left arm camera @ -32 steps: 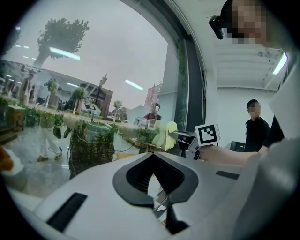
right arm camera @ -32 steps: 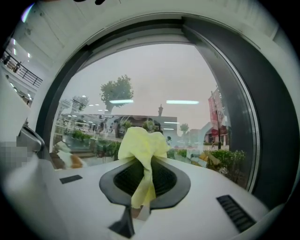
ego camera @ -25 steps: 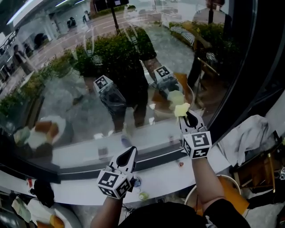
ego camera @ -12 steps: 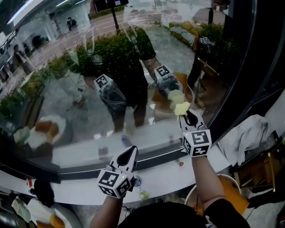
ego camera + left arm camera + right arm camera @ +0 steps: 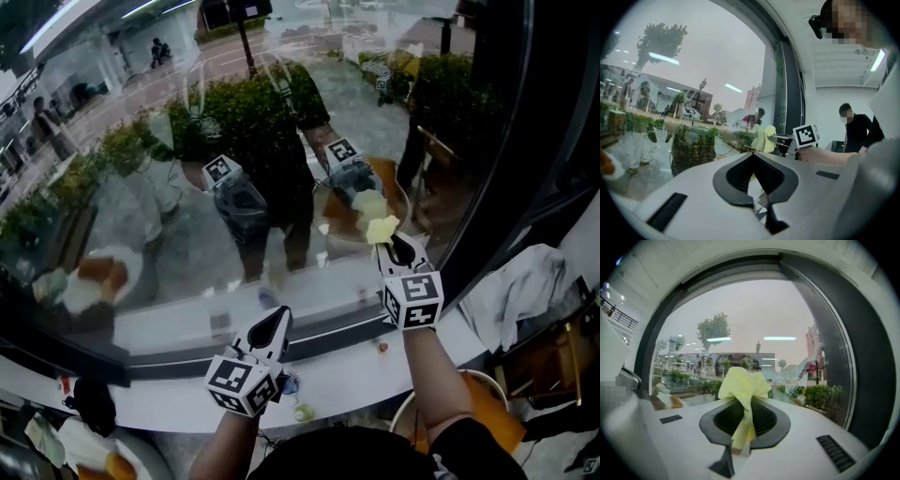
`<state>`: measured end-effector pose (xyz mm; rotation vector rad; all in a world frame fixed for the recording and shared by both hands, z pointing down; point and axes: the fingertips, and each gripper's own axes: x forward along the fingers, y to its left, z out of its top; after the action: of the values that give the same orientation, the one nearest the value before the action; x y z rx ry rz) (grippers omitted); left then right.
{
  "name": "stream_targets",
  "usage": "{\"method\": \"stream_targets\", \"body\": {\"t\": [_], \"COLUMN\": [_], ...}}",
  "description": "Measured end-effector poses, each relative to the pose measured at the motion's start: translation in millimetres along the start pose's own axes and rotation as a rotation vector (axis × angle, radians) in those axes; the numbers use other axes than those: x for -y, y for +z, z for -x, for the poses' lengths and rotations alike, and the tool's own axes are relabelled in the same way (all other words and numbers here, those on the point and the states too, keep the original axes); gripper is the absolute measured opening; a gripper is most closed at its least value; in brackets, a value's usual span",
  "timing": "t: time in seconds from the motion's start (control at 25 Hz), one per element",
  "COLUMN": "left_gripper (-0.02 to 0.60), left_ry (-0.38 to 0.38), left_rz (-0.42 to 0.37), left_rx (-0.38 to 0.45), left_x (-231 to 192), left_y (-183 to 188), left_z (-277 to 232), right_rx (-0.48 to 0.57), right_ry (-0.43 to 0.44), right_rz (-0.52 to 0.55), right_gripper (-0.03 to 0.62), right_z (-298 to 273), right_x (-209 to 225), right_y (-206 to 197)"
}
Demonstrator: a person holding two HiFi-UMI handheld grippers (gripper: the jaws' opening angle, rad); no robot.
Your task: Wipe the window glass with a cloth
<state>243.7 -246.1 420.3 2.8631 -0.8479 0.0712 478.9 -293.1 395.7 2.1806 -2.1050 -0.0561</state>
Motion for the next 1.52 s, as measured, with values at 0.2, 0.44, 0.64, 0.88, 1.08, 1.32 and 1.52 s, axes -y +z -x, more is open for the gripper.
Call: {"method": "stream_targets", "body": {"t": [0.2,0.44,0.64,0.88,1.08,1.32,1.52], "left_gripper": [0.008,0.008,0.008,0.008,0.008,0.008,0.008], "left_ry": [-0.007,-0.021,-0.031,-0.038,-0.031,-0.021,-0.003], "left_rz": [-0.003,-0.014,-0.034,-0.072,-0.098,-0.084,-0.073], "left_rx": [0.008,0.033,0.055,0.114,0.154,0.156,0.151], "left_x": [6,13,13,15,13,8,4], "left_y": [7,17,35,63,85,89,86], "left_z": [-1,-3,-3,-5,-5,-6,-4], "right_rx": [0.007,0.049,0.096,0.133,0.151,0.156,0.160], "right_ry": [0.001,0.001,0.001,0.005,-0.003,-0.009,-0.016], "right_rz": [-0.019,-0.015,-0.006,0.004,0.005,-0.001,0.002], "right_gripper": [0.057,0.057,0.057,0.057,0.057,0.057,0.057], "right_z": [11,20,19,20,18,7,0], "right_x": [2,3,0,-4,-4,-3,-3], "right_y": [8,35,72,95,108,112,112]}}
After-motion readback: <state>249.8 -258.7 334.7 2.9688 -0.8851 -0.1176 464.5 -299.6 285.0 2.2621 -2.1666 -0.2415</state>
